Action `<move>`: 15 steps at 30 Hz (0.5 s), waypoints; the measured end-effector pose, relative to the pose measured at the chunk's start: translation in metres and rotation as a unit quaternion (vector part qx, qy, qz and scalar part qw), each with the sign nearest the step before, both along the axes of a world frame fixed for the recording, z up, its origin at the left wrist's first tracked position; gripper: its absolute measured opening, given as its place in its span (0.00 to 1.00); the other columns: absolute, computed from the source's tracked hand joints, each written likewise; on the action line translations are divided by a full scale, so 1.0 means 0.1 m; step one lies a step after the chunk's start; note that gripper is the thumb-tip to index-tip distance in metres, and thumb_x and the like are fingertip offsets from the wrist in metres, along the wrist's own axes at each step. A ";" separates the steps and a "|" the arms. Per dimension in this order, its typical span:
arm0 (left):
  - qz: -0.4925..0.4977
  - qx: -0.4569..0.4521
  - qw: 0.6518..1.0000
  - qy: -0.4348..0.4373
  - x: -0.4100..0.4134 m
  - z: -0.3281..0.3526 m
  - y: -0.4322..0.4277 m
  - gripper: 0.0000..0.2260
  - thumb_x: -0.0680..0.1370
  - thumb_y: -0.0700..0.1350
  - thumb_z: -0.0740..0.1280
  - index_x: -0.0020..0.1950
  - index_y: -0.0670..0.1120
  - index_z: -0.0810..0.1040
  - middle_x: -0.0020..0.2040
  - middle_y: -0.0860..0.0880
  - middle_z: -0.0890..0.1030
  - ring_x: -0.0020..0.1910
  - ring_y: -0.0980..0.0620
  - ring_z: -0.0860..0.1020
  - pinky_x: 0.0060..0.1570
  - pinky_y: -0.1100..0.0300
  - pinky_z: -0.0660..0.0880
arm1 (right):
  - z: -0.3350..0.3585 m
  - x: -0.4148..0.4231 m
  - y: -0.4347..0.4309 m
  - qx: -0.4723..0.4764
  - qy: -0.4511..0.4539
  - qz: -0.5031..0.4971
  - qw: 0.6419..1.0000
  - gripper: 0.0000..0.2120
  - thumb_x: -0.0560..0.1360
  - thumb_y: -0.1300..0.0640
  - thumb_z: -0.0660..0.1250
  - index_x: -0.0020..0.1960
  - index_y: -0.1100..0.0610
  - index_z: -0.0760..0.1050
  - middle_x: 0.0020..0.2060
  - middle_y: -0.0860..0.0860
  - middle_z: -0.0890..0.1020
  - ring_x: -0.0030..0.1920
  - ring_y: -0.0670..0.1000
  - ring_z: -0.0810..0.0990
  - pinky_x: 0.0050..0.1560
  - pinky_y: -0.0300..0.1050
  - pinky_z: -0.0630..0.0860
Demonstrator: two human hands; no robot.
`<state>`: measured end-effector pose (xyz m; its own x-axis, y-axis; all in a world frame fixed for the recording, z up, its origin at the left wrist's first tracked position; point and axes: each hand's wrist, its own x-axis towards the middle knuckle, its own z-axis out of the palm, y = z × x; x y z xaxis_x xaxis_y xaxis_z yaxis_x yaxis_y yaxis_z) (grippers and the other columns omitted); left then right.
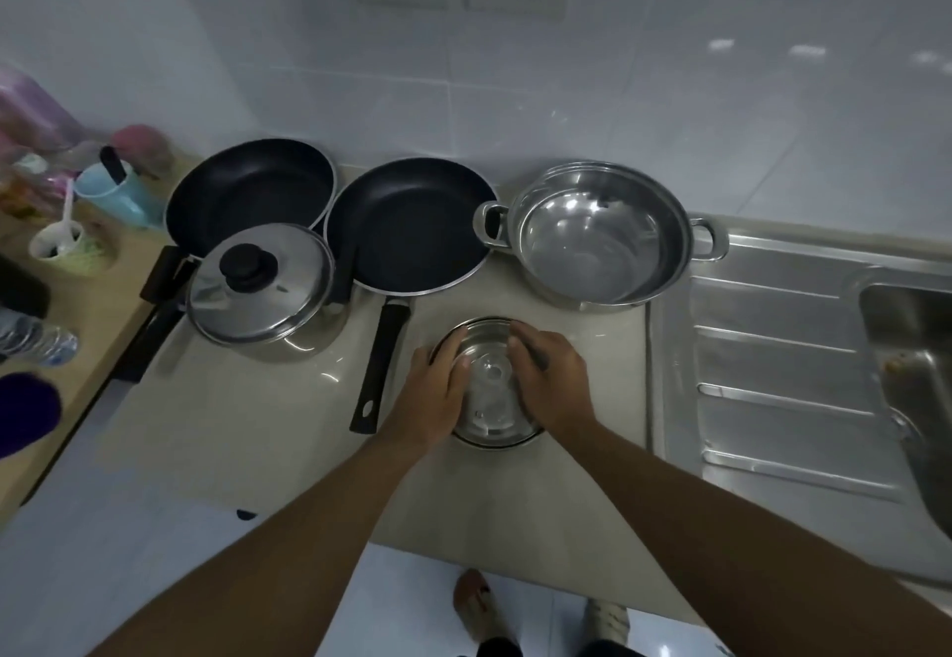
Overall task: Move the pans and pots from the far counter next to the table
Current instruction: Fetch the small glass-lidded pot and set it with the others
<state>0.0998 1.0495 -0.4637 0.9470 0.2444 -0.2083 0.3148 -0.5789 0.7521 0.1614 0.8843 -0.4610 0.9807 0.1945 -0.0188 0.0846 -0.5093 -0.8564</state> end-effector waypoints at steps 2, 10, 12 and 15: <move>-0.013 0.037 0.999 -0.027 -0.01 0.04 0.01 0.21 0.84 0.52 0.54 0.78 0.54 0.63 0.71 0.47 0.65 0.70 0.50 0.69 0.68 0.60 0.64 | -0.01 0.00 0.01 -0.019 -0.016 0.000 1.000 0.15 0.81 0.53 0.64 0.66 0.52 0.79 0.61 0.53 0.79 0.60 0.50 0.77 0.62 0.39 0.71; -0.067 0.173 0.978 -0.099 0.03 0.01 -0.05 0.21 0.84 0.47 0.53 0.76 0.43 0.66 0.76 0.44 0.65 0.76 0.47 0.64 0.74 0.50 0.63 | -0.04 -0.06 -0.05 -0.090 -0.155 0.061 0.982 0.19 0.83 0.51 0.57 0.69 0.58 0.76 0.73 0.55 0.71 0.72 0.54 0.70 0.71 0.52 0.68; -0.075 0.216 0.969 -0.090 0.09 -0.04 -0.01 0.22 0.84 0.49 0.51 0.77 0.44 0.65 0.77 0.43 0.64 0.77 0.45 0.61 0.75 0.47 0.61 | -0.05 -0.02 -0.02 -0.145 -0.151 0.072 0.975 0.25 0.84 0.47 0.50 0.73 0.57 0.71 0.76 0.55 0.68 0.77 0.54 0.63 0.75 0.55 0.62; -0.090 0.260 0.959 -0.066 0.23 -0.08 0.07 0.25 0.84 0.53 0.45 0.79 0.47 0.63 0.80 0.44 0.60 0.80 0.45 0.56 0.77 0.45 0.56 | -0.07 0.10 0.04 -0.216 -0.131 0.090 0.963 0.30 0.83 0.43 0.41 0.80 0.56 0.58 0.80 0.52 0.57 0.81 0.49 0.46 0.80 0.50 0.44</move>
<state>0.1226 1.0562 -0.4713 0.9934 0.1127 0.0222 0.0964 -0.9230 0.3724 0.1711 0.8880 -0.4682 0.9140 0.3911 0.1077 0.3890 -0.7700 -0.5057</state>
